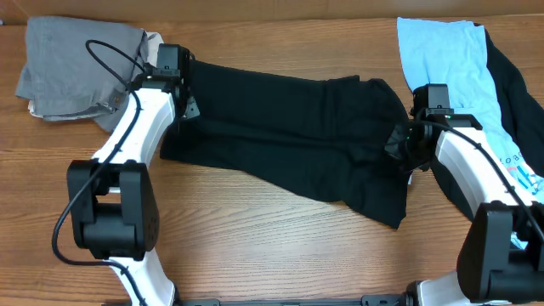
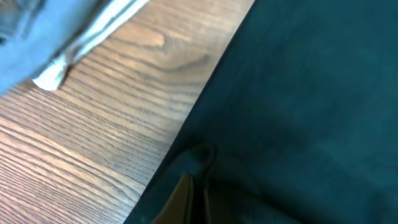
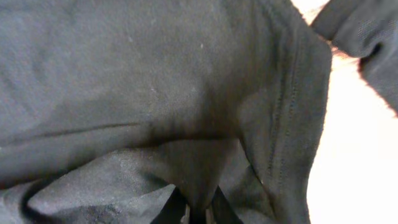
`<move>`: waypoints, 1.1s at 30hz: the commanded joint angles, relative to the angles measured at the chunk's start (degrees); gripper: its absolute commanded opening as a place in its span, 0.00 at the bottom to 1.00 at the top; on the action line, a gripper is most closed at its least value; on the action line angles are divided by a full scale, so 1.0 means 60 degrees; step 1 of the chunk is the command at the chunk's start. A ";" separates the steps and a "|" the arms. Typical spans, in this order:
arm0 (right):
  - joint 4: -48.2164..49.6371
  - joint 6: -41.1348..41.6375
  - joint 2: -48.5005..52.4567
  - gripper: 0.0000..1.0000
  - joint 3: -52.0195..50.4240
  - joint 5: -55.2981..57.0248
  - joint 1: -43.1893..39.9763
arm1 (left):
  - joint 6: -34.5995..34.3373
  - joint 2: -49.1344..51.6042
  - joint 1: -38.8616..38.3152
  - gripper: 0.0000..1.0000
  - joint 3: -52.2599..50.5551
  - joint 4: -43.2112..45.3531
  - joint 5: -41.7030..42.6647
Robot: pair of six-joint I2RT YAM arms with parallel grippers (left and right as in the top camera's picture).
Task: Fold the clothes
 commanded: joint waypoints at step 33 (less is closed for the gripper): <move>-0.4725 0.1956 -0.6094 0.86 0.0229 -0.0845 0.1741 | 0.0353 -0.2062 0.0066 0.89 0.6495 -0.8892 0.0484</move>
